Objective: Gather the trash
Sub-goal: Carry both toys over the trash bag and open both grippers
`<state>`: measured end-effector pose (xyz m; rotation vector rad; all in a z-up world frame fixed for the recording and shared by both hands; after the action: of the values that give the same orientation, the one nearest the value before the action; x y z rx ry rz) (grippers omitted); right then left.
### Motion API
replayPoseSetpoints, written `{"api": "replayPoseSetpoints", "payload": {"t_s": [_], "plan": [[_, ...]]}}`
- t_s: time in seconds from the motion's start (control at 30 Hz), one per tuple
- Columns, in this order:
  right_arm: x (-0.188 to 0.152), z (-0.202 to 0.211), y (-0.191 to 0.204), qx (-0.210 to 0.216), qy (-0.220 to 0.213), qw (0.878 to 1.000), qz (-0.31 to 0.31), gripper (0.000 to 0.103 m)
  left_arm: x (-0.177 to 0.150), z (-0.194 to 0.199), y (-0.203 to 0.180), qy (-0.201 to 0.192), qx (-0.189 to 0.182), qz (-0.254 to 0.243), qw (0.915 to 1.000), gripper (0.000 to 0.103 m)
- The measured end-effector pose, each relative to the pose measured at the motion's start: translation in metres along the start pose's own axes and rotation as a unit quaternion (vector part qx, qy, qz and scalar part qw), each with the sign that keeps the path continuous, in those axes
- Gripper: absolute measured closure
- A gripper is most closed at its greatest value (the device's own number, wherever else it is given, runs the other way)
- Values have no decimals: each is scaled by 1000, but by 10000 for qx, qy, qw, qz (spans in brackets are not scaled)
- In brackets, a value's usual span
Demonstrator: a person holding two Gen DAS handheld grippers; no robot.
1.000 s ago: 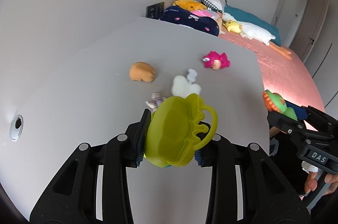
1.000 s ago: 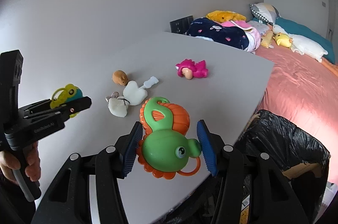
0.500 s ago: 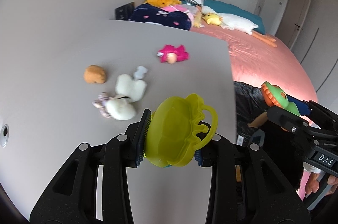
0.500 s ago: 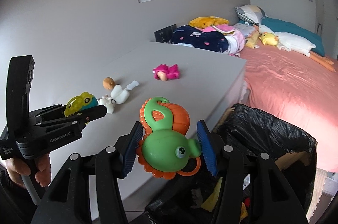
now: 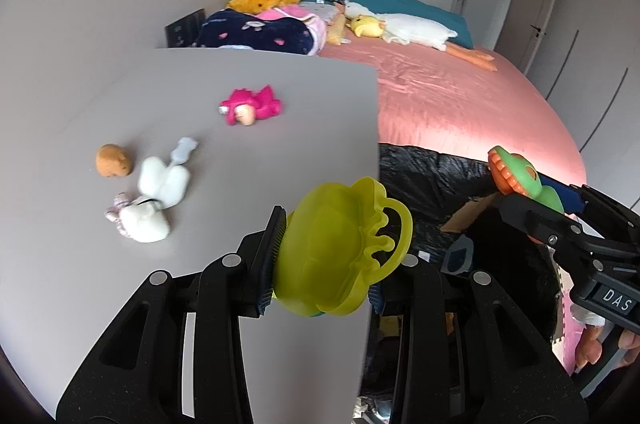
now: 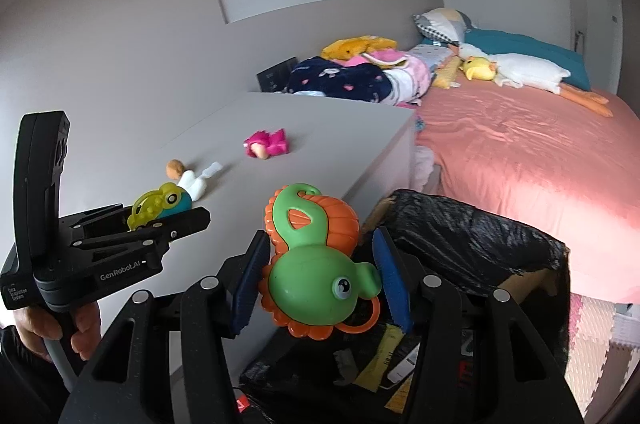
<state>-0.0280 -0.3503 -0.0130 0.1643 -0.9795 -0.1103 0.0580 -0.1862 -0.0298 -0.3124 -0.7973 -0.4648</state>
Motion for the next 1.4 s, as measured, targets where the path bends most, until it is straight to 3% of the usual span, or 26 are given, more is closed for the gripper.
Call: {"api": "replayPoseSetpoints", "payload": {"t_s": [0.93,1.4], "plan": [[-1,57,-99,-906,-358,9932,-639,48,10,-30,-116,224,-877,-874,9921,67],[-1,61,-120,-1171,-345,9894,-786,48,7,-37,-142,371,-1266,-1043,9858,67]]}}
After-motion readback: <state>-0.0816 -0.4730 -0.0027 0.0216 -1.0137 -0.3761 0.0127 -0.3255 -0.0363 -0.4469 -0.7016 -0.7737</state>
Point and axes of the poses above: each gripper's, at about its wrist camera, not at the fingertips, and z roughly against the way its jaws point, y to its left, x to its top, the point moved 3 cm from there along -z, roughly the way its jaws point, and after that the axes turned 5 degrees about -y, right-handed, at the moved point
